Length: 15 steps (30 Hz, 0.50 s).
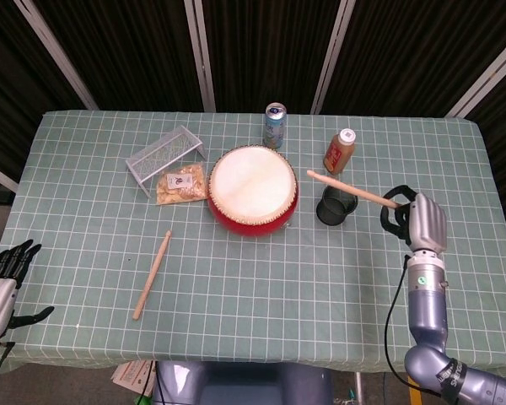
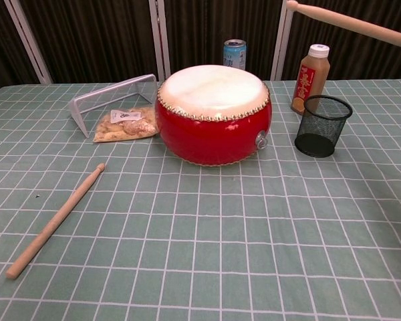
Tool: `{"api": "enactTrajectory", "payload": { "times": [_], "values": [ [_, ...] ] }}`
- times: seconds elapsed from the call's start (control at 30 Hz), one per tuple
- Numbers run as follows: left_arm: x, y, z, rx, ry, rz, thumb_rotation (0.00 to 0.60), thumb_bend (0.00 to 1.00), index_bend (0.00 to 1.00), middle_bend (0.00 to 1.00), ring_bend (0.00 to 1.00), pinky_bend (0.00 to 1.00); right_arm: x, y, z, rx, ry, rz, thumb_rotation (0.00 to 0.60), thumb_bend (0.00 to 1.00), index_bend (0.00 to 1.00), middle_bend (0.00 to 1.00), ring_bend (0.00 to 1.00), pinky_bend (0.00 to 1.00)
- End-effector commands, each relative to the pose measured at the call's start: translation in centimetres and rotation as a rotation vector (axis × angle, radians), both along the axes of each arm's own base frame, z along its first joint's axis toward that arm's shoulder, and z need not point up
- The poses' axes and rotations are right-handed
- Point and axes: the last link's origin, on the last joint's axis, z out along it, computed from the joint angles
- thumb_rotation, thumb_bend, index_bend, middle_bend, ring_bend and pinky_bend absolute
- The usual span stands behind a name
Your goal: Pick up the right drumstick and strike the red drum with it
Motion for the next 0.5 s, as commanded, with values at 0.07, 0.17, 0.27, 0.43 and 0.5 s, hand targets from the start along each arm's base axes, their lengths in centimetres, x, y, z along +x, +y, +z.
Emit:
{"api": "enactTrajectory", "payload": {
  "times": [0.07,0.17,0.27,0.43,0.5],
  "values": [
    [0.0,0.0,0.0,-0.006,-0.01,0.012,0.6,0.0,0.0,0.0,0.0,0.0,2.2,-1.3,-0.9,0.006,0.023,0.015,0.6,0.57,0.93,0.99,1.0,0.99],
    [0.0,0.1,0.1,-0.016,-0.02,0.022,0.6,0.0,0.0,0.0,0.0,0.0,3.4,-2.0,-1.7,0.011,0.046,0.026,0.6,0.57,0.93,0.99,1.0,0.99],
    [0.0,0.1,0.2,-0.023,-0.027,0.029,0.6,0.0,0.0,0.0,0.0,0.0,4.2,-2.5,-3.0,0.025,0.072,0.025,0.6,0.57,0.93,0.99,1.0,0.99],
    [-0.1,0.1,0.2,-0.035,-0.042,0.045,0.6,0.0,0.0,0.0,0.0,0.0,4.6,-3.4,-5.1,0.043,0.122,0.019,0.6,0.57,0.93,0.99,1.0,0.99],
    [-0.1,0.2,0.2,-0.039,-0.049,0.054,0.6,0.0,0.0,0.0,0.0,0.0,4.6,-3.8,-5.6,0.042,0.138,0.012,0.6,0.57,0.93,0.99,1.0,0.99]
  ]
}}
